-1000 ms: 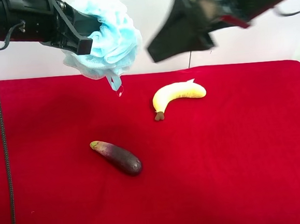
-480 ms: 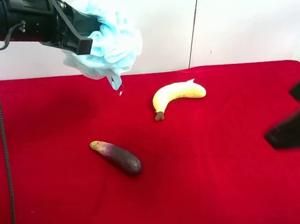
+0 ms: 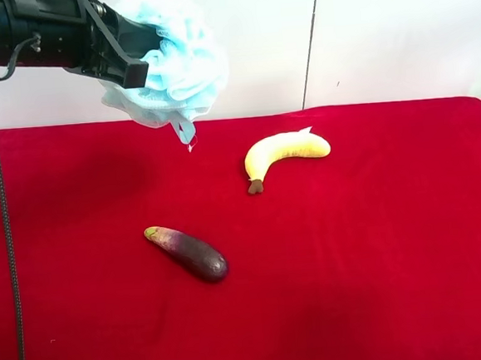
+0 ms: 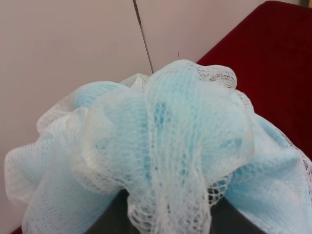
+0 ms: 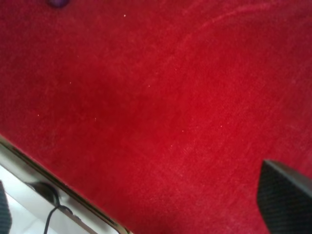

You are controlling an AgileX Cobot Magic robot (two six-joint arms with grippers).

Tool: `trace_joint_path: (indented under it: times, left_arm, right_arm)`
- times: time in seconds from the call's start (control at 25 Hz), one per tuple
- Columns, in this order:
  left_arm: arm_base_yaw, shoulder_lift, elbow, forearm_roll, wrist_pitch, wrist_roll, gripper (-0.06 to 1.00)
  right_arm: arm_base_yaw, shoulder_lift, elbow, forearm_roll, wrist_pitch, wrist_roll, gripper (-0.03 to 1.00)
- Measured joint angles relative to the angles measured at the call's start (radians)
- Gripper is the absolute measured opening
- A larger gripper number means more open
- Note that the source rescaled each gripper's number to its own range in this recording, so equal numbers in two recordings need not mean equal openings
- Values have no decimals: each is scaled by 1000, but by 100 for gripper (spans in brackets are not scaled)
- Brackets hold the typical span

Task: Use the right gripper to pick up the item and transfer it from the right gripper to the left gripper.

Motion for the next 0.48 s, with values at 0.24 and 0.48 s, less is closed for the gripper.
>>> trace_joint_path:
  times: [0.24,0.48]
  left_arm:
    - [0,3,0,-1,0,-7,0]
    - [0,3,0,-4,0,-126,0]
  right_arm:
    - [0,-179,55,-16,-9,45,100]
    - [0,-222,91,-42,-98,65,100]
